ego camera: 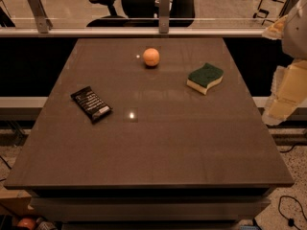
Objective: Move sponge near rxbar chocolate
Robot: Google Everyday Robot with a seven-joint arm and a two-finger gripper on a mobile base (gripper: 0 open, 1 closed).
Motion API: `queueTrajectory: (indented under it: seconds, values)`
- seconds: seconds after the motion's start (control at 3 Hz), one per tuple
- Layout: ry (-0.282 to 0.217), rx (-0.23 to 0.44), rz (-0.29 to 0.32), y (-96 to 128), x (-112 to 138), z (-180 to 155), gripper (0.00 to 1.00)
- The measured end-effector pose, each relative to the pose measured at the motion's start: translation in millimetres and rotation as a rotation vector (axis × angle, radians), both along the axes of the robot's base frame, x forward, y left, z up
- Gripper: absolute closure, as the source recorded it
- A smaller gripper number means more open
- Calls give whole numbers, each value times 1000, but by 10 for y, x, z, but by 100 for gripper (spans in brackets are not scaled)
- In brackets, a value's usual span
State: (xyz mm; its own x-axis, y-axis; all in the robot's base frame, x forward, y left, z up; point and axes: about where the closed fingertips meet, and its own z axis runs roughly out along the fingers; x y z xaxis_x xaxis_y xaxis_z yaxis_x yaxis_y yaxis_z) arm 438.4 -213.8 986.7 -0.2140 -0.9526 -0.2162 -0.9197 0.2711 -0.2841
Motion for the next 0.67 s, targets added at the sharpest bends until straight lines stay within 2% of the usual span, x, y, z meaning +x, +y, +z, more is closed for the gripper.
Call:
queueTrajectory:
  seconds: [0.67]
  values:
    - [-13, -10, 20, -3, 37, 54, 0]
